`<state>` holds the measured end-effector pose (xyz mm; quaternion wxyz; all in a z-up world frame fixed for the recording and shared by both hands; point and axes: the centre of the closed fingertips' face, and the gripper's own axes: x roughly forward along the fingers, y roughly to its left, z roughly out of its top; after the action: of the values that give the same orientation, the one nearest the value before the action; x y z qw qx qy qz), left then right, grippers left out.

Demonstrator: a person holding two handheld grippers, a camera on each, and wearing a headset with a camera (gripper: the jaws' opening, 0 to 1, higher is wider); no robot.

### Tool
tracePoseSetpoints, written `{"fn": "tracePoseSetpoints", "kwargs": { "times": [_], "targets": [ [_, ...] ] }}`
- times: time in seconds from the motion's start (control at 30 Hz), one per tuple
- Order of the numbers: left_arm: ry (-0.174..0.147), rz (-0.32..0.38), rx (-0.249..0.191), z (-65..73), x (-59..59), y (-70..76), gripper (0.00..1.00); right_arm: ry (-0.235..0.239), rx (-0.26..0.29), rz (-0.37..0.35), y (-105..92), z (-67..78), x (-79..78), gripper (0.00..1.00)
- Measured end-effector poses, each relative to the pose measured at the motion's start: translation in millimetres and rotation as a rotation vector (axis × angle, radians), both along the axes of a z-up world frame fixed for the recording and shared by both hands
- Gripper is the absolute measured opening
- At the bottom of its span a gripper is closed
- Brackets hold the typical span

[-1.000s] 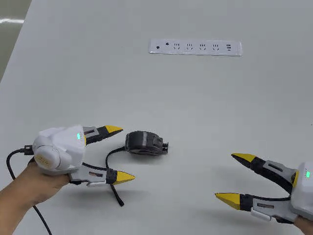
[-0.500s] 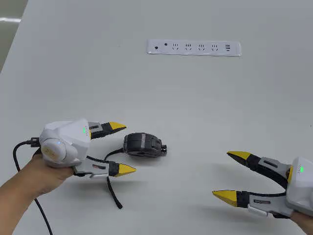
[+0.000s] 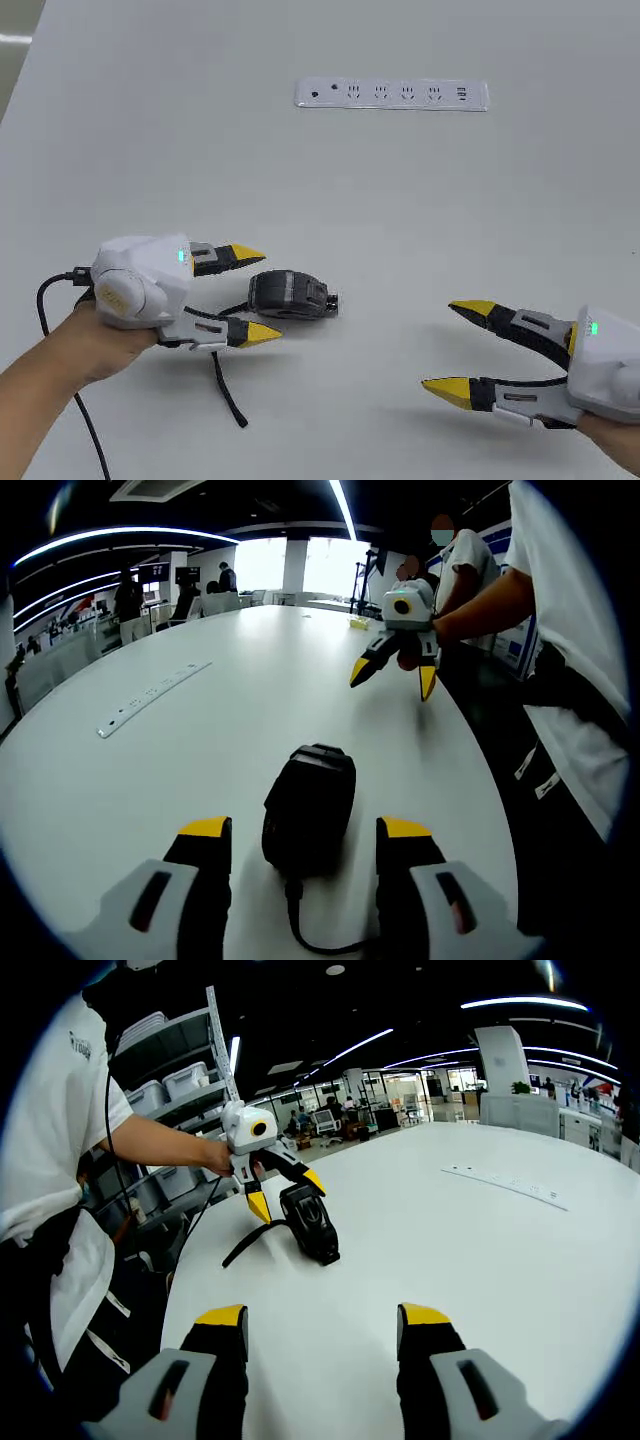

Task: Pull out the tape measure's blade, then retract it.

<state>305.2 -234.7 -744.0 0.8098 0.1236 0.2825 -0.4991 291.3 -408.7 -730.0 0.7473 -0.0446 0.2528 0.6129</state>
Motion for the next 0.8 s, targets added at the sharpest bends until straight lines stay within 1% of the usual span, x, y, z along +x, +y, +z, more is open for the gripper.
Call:
{"fn": "tracePoseSetpoints", "kwargs": {
  "times": [0.13,0.23,0.37,0.63,0.8],
  "targets": [
    [0.0,-0.006,-0.002,-0.5,1.9,-0.7,0.54,-0.004,0.004,0.001,1.5,2.0,2.6,0.6],
    [-0.001,-0.014,-0.003,-1.2,2.8,-1.7,0.53,-0.004,0.0,0.005,2.4,0.5,3.8,0.6],
    [0.006,-0.025,-0.008,-2.8,2.4,-3.9,0.5,-0.001,-0.001,0.01,4.8,-0.4,4.0,0.59],
    [0.019,-0.022,-0.01,-7.9,4.0,-3.0,0.45,0.006,-0.003,0.016,7.4,-3.8,5.0,0.59],
    [0.017,-0.015,-0.011,-9.2,6.4,-2.4,0.44,0.009,0.0,0.017,10.2,-3.3,6.1,0.58]
  ]
}}
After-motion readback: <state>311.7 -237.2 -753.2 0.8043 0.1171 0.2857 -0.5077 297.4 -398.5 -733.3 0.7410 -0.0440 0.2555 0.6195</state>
